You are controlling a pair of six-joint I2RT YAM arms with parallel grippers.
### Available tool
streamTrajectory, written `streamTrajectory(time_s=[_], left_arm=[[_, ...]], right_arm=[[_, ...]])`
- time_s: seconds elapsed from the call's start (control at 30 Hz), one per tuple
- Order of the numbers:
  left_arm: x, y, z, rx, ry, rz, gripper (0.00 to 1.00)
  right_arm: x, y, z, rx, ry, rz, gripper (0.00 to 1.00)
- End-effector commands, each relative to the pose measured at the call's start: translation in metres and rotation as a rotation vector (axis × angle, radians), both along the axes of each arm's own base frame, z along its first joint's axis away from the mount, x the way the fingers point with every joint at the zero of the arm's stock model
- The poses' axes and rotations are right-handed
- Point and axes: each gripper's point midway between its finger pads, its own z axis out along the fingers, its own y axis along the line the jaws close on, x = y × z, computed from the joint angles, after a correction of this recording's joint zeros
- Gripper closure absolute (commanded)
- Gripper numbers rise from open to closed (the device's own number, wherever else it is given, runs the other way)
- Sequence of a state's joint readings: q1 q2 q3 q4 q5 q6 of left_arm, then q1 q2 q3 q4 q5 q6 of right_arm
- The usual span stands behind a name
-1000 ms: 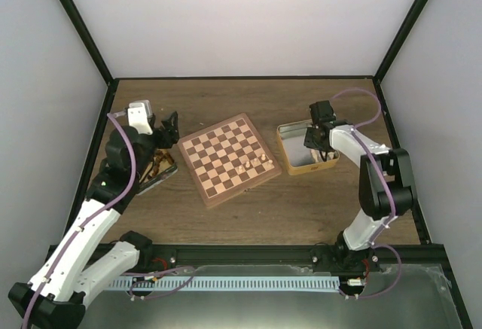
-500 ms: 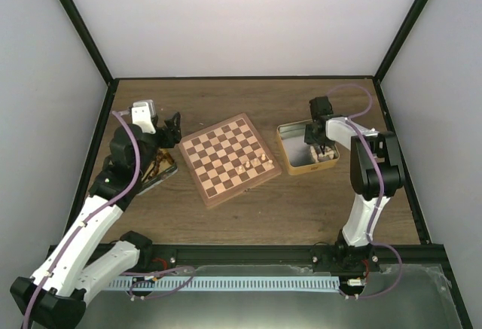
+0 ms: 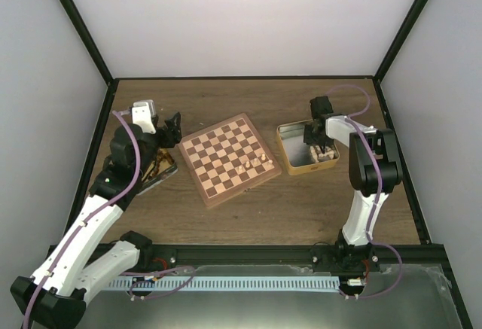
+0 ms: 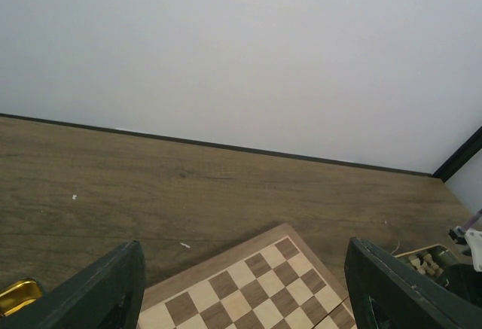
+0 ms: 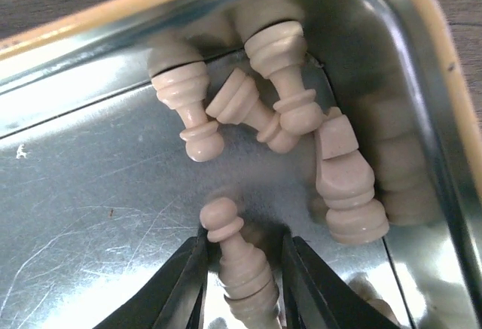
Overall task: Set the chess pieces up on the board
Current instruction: Pick up the chess piece from the storage box.
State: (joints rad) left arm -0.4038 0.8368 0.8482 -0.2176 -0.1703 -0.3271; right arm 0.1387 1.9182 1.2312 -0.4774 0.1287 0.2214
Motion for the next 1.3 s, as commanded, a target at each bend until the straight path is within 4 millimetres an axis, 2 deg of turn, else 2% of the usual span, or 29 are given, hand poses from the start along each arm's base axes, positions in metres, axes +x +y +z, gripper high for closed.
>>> streamTrajectory(time_s=[0.0,0.1,0.27,0.4,0.53,0.67,0.77,0.9,1.07,1.27], left_arm=[[0.001,-0.002,0.001,-0.009,-0.015,-0.011,0.26],[0.001,-0.002,0.002,-0.011,-0.016,-0.013,0.26],[0.000,-0.001,0.002,-0.010,-0.018,-0.011,0.26],[0.000,0.000,0.003,-0.005,-0.021,-0.003,0.26],[0.001,-0.002,0.001,-0.009,-0.016,-0.011,0.26],[0.001,-0.002,0.001,-0.011,-0.014,-0.015,0.26],[0.000,-0.003,0.001,-0.013,-0.012,-0.017,0.26],[0.000,-0.007,0.000,-0.027,-0.008,-0.037,0.26],[-0.001,-0.025,-0.004,-0.082,0.012,-0.131,0.25],[-0.005,-0.052,-0.008,-0.182,0.043,-0.261,0.25]], right_arm=[[0.010,0.000,0.004,0.016,-0.014,-0.003,0.69],[0.016,-0.002,0.002,0.015,-0.011,-0.007,0.69],[0.014,-0.002,0.000,0.016,0.024,-0.003,0.77],[0.008,-0.003,0.005,0.015,0.032,-0.002,0.73],[-0.001,0.000,-0.005,0.038,0.080,0.007,0.72],[-0.007,0.003,-0.012,0.058,0.106,0.002,0.82],[-0.005,0.000,-0.008,0.053,0.078,-0.018,0.87],[0.002,0.002,0.008,0.072,0.004,-0.029,0.88],[0.015,0.013,0.053,0.169,-0.181,-0.039,0.87],[0.008,0.029,0.108,0.358,-0.331,-0.101,0.86]])
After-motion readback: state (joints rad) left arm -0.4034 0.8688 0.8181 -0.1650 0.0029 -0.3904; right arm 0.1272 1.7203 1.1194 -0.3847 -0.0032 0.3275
